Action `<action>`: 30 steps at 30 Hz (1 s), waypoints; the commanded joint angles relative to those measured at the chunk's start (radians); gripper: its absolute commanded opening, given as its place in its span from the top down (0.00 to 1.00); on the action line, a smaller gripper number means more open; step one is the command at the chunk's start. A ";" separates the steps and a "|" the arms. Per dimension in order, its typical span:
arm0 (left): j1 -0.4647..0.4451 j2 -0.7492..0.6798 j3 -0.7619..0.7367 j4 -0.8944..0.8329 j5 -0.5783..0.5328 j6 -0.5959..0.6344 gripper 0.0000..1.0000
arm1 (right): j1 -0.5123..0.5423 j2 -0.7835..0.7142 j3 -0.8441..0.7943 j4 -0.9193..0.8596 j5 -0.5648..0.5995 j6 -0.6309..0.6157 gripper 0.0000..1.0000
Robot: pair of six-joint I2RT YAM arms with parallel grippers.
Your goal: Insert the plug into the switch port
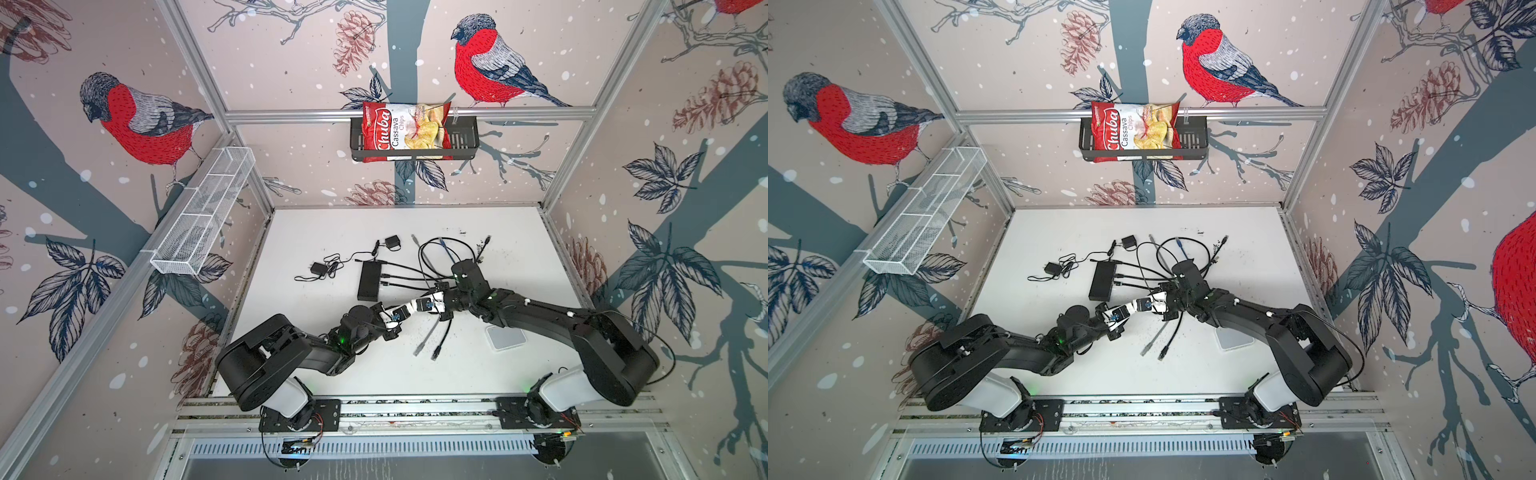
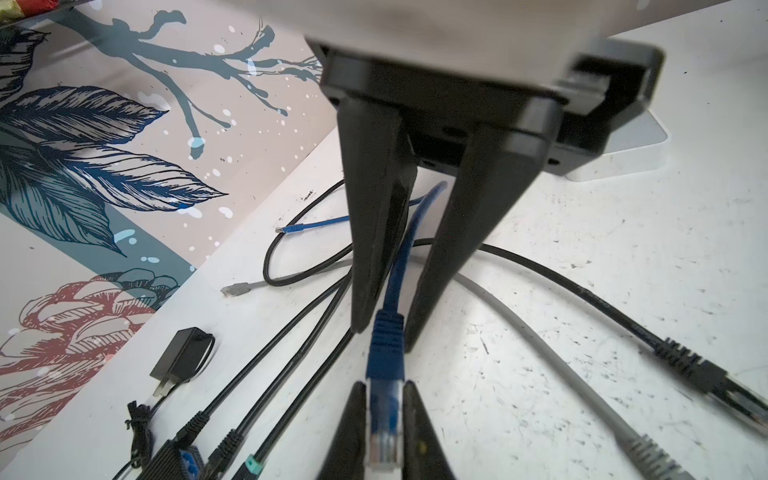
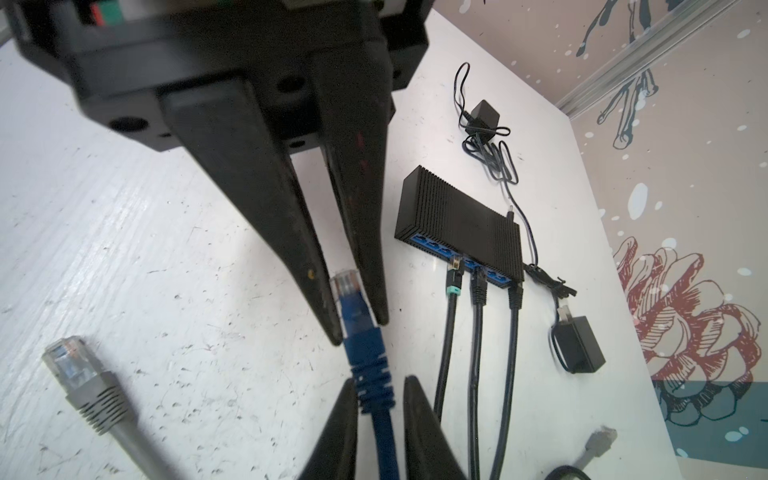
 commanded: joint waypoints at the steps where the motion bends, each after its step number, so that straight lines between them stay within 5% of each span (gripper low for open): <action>1: 0.000 0.006 -0.008 0.015 -0.009 -0.009 0.88 | 0.002 -0.018 -0.004 0.024 -0.051 -0.015 0.76; 30: 0.000 -0.022 -0.024 0.025 0.009 -0.017 0.88 | 0.000 0.040 0.012 0.057 -0.090 0.003 0.76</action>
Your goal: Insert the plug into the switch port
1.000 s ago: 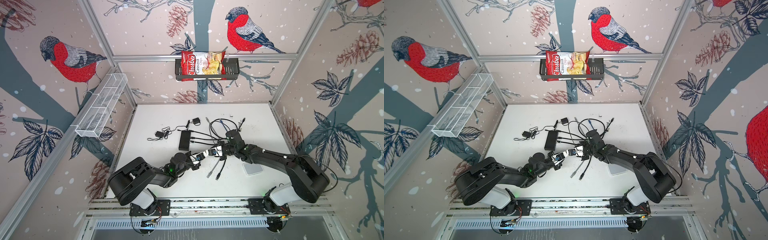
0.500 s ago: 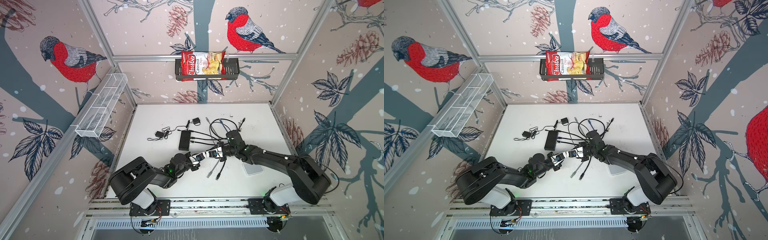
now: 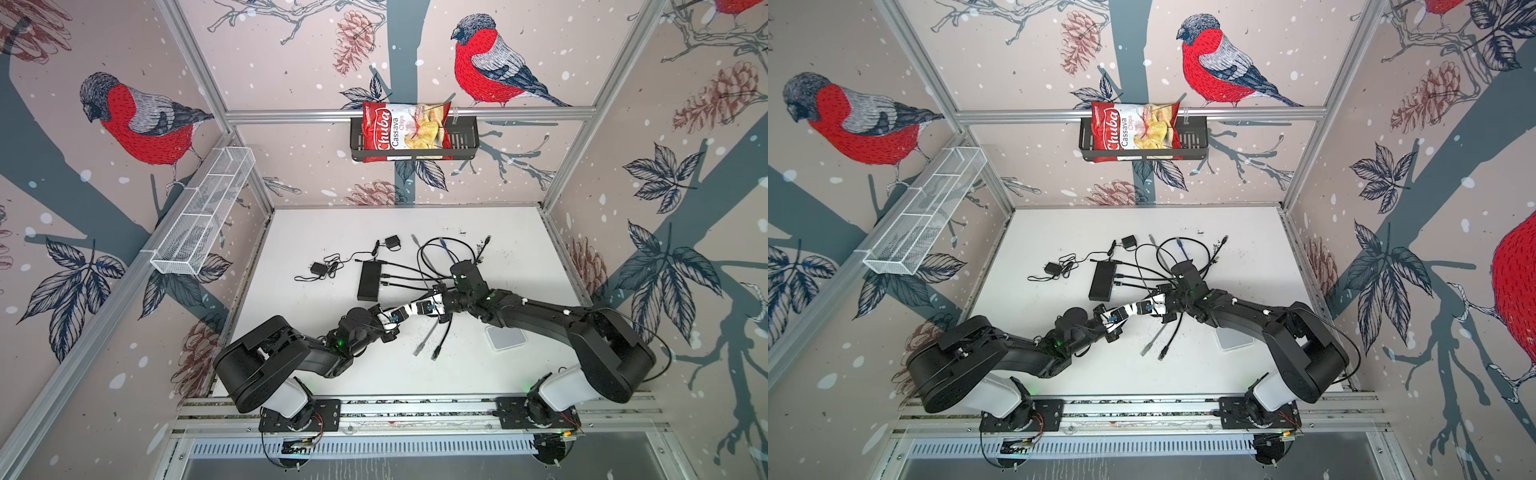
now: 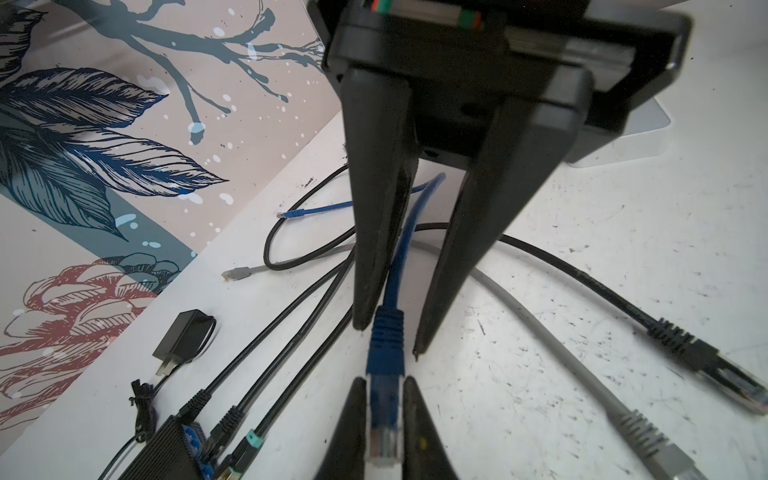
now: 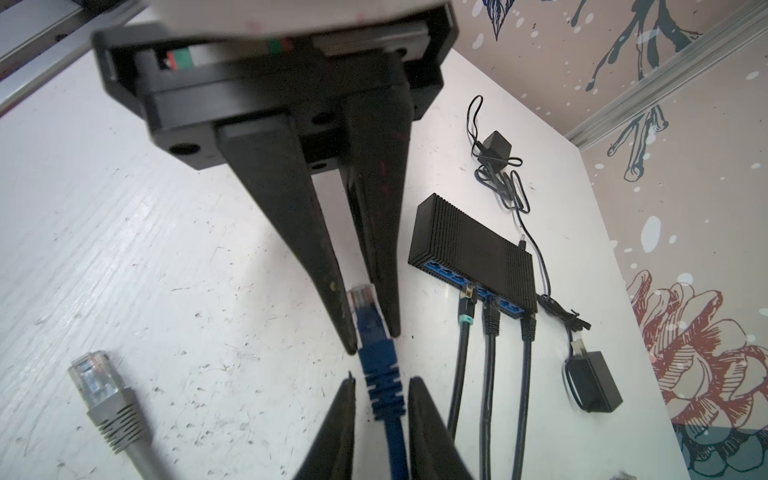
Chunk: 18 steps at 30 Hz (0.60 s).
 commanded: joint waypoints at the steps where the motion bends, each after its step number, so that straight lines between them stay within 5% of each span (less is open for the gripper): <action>1: 0.000 -0.005 -0.003 0.024 0.008 -0.008 0.89 | 0.000 0.010 0.016 0.021 -0.016 0.015 0.76; 14: 0.000 -0.001 -0.017 0.069 -0.008 -0.028 0.86 | 0.002 0.030 0.038 -0.005 -0.036 0.006 0.93; 16: 0.001 0.001 -0.021 0.084 -0.028 -0.047 0.79 | 0.000 0.037 0.041 0.000 -0.032 0.016 0.95; 18: 0.000 0.003 -0.030 0.112 -0.078 -0.085 0.57 | -0.002 0.044 0.037 0.022 -0.021 0.042 0.96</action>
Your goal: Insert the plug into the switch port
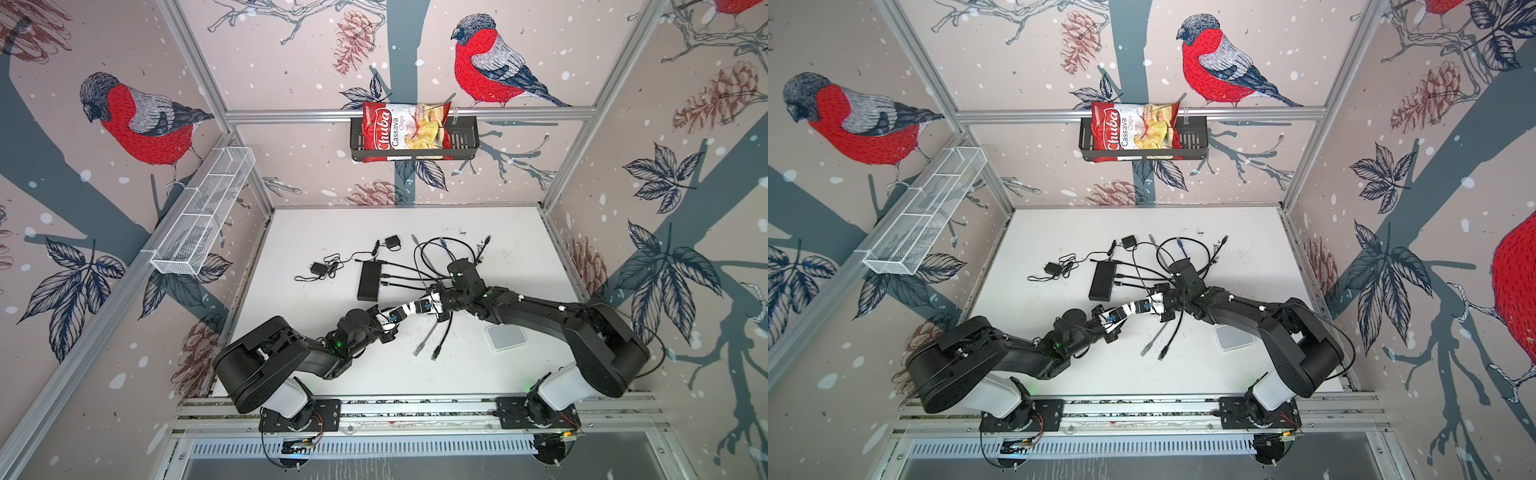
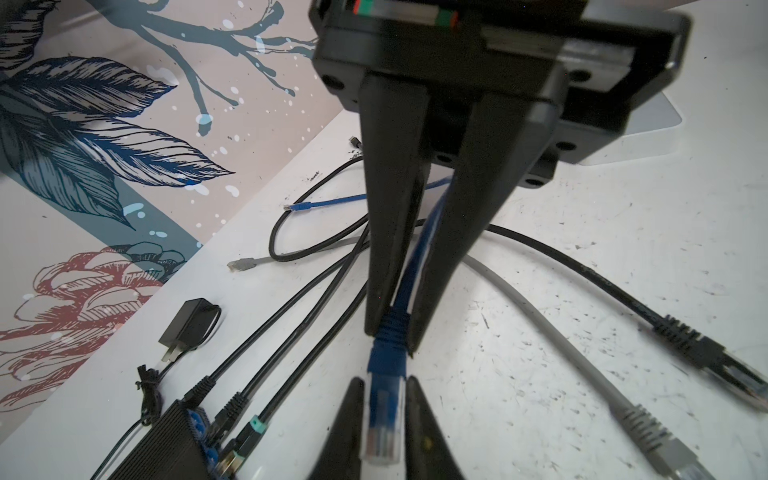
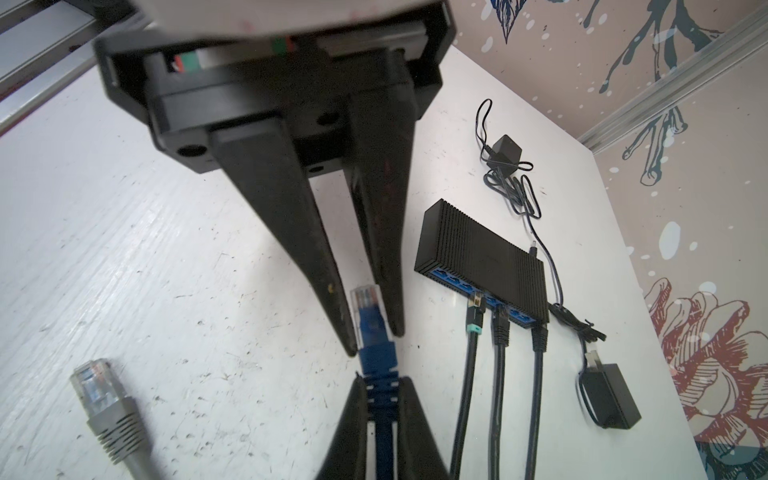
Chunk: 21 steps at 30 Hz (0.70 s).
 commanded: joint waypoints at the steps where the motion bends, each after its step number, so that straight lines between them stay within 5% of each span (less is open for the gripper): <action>1: 0.001 0.001 -0.018 0.106 -0.095 -0.083 0.40 | -0.003 0.013 0.001 0.060 0.007 0.060 0.96; 2: 0.001 -0.004 -0.030 0.134 -0.135 -0.114 0.27 | -0.005 0.022 -0.001 0.082 0.022 0.091 0.96; 6: 0.018 -0.068 -0.059 0.116 -0.224 -0.206 0.04 | -0.003 0.057 0.006 0.128 0.073 0.197 0.96; 14: 0.193 -0.244 0.119 -0.465 -0.236 -0.525 0.03 | 0.048 0.154 0.006 0.295 0.203 0.443 0.96; 21: 0.355 -0.260 0.128 -0.592 -0.155 -0.697 0.06 | 0.117 0.261 0.044 0.406 0.359 0.576 0.96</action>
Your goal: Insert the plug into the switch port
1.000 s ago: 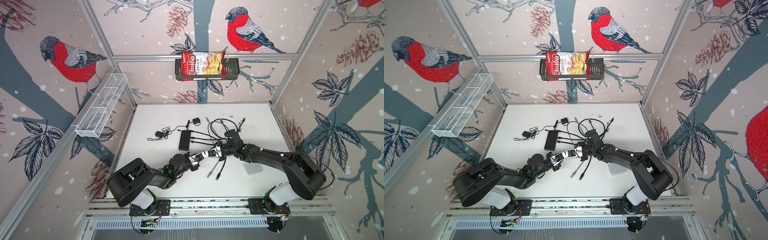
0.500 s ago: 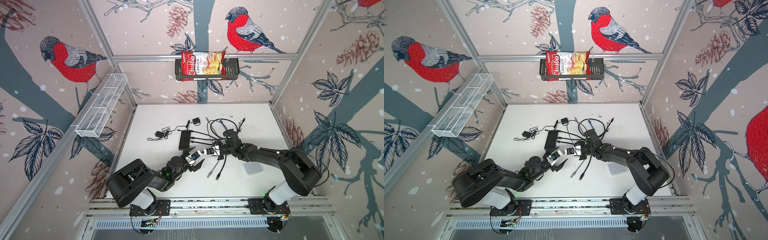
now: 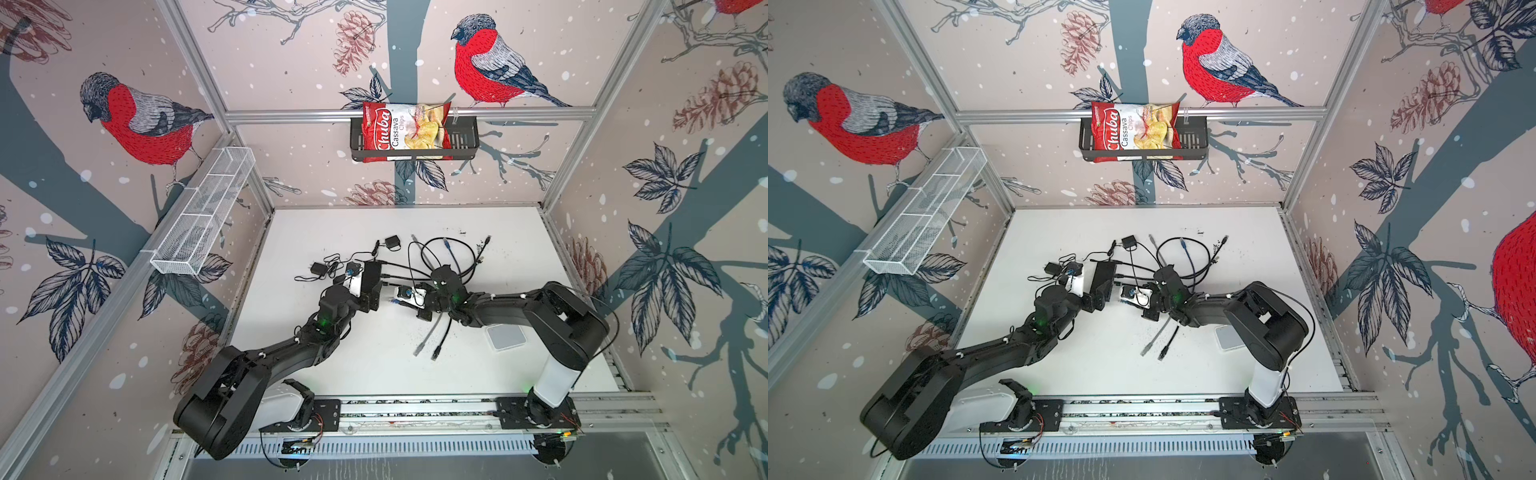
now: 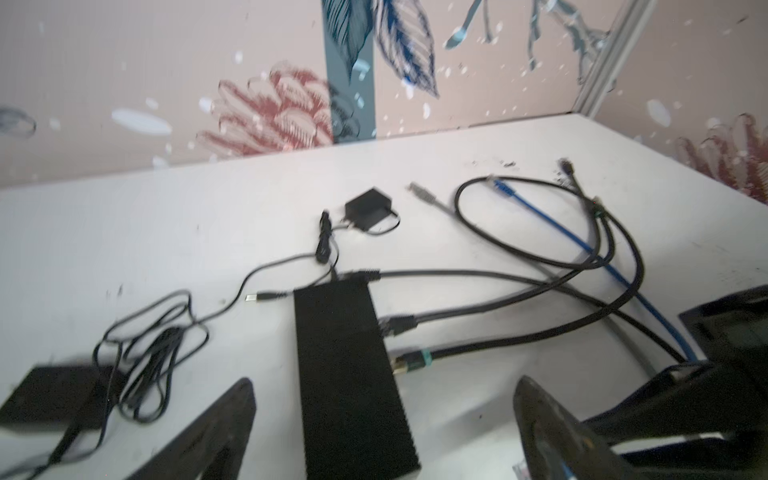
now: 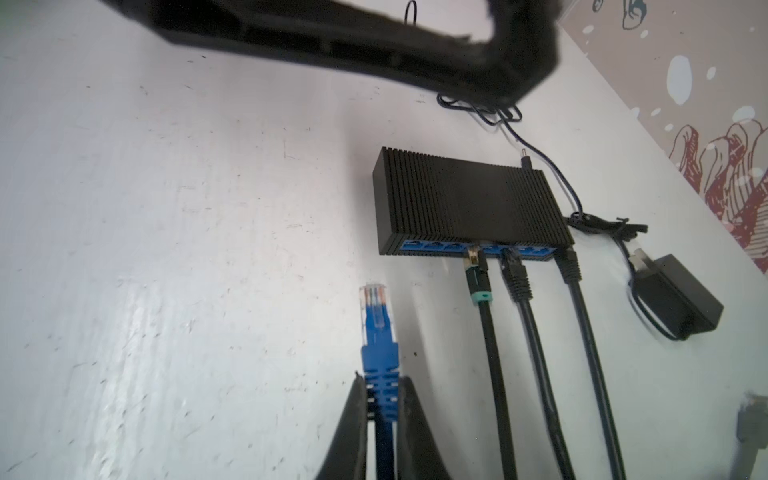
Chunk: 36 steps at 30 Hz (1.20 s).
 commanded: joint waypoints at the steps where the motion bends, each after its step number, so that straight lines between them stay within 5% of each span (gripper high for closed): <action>1: 0.066 0.010 0.015 -0.116 0.071 -0.144 0.07 | 0.024 0.040 0.029 0.096 0.111 0.096 0.96; 6: 0.135 0.068 0.044 -0.123 0.170 -0.200 0.07 | 0.038 0.122 0.103 0.090 0.159 0.137 0.96; 18: 0.142 0.296 0.172 -0.129 0.322 -0.214 0.12 | 0.060 0.197 0.181 0.006 0.212 0.218 0.96; 36: 0.144 0.380 0.159 -0.008 0.358 -0.239 0.15 | 0.088 0.208 0.145 0.110 0.197 0.254 0.96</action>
